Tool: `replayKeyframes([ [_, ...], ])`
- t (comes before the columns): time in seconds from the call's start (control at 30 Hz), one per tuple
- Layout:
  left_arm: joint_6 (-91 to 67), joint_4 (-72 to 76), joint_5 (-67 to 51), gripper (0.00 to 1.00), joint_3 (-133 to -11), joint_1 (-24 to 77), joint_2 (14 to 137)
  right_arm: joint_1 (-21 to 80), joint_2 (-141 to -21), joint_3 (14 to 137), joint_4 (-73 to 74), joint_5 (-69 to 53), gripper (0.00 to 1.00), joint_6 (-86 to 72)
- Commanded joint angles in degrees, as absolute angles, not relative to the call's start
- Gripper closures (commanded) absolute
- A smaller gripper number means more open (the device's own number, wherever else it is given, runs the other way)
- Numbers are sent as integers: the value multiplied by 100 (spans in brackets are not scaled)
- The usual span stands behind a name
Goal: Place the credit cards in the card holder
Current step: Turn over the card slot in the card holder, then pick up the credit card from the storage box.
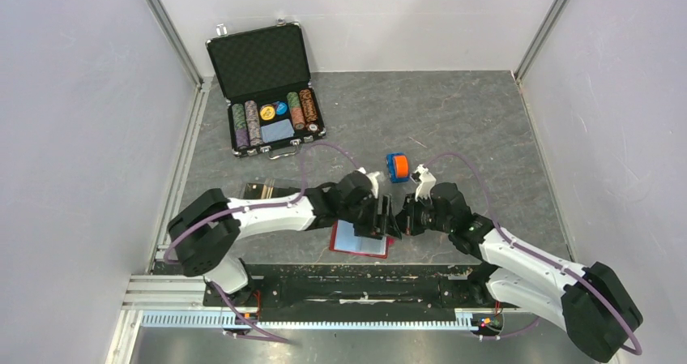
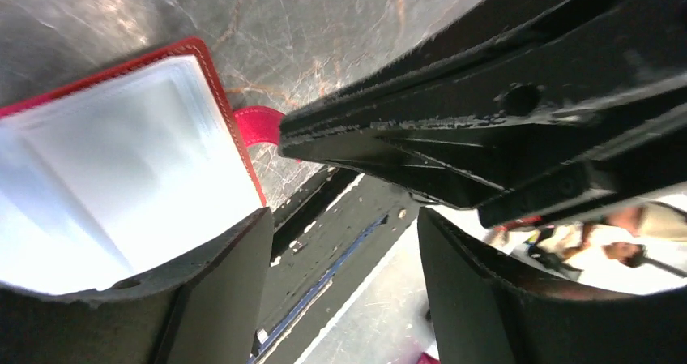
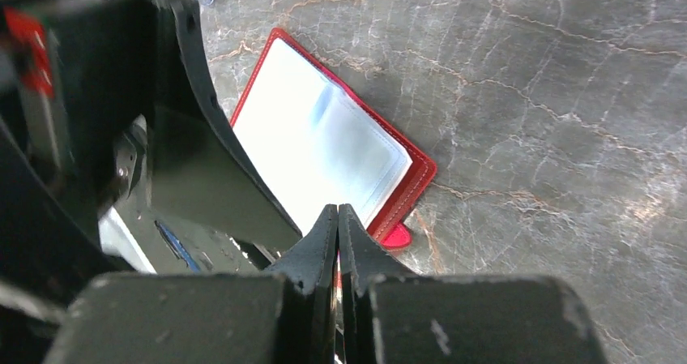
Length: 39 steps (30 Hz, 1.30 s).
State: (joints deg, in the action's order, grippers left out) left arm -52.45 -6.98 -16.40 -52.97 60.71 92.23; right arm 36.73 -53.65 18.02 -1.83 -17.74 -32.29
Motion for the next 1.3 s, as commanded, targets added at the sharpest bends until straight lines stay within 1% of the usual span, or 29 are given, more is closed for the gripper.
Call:
replayKeyframes([
  [0.0, -6172, 1591, -2662, 27, -4361, 5350, 8540, 3664, -5543, 2092, -578, -2203, 100, -3081],
  [0.1, -6597, 2349, -2968, 27, -3646, 4721, 8055, 3673, -5697, 2092, -812, -2409, 100, -3157],
  [0.2, -6568, 2062, -3117, 28, -3181, 3911, 7332, 3708, -5819, 2170, -914, -2520, 100, -3195],
  [0.3, -5871, 435, -2956, 28, -3276, 3155, 6484, 3806, -5954, 2372, -854, -2500, 100, -3181],
  [0.37, -5065, -1198, -2385, 28, -3695, 2836, 6043, 3911, -6070, 2519, -823, -2455, 100, -3176],
  [0.4, -4649, -2076, -1899, 28, -3951, 2735, 5916, 3977, -6131, 2584, -815, -2417, 100, -3178],
  [0.5, -3814, -3937, -364, 27, -4731, 2620, 5995, 4182, -6358, 2828, -805, -2310, 99, -3179],
  [0.57, -3495, -4402, 101, 27, -5031, 2585, 6220, 4350, -6544, 2961, -808, -2255, 98, -3187],
  [0.67, -3101, -4554, 248, 28, -5324, 2577, 6639, 4526, -6747, 3097, -812, -2177, 97, -3215],
  [0.83, -2764, -4485, 34, 35, -5636, 2581, 7294, 4605, -6791, 3081, -814, -2071, 99, -3287],
  [0.97, -2763, -4320, -255, 40, -5653, 2606, 7739, 4606, -6751, 3059, -740, -2006, 100, -3261],
  [1.07, -2812, -4081, -462, 46, -5577, 2706, 7949, 4606, -6737, 3017, -729, -1995, 100, -3244],
  [1.27, -2966, -3733, -746, 50, -5627, 3160, 8419, 4601, -6620, 2949, -611, -1870, 100, -3186],
])
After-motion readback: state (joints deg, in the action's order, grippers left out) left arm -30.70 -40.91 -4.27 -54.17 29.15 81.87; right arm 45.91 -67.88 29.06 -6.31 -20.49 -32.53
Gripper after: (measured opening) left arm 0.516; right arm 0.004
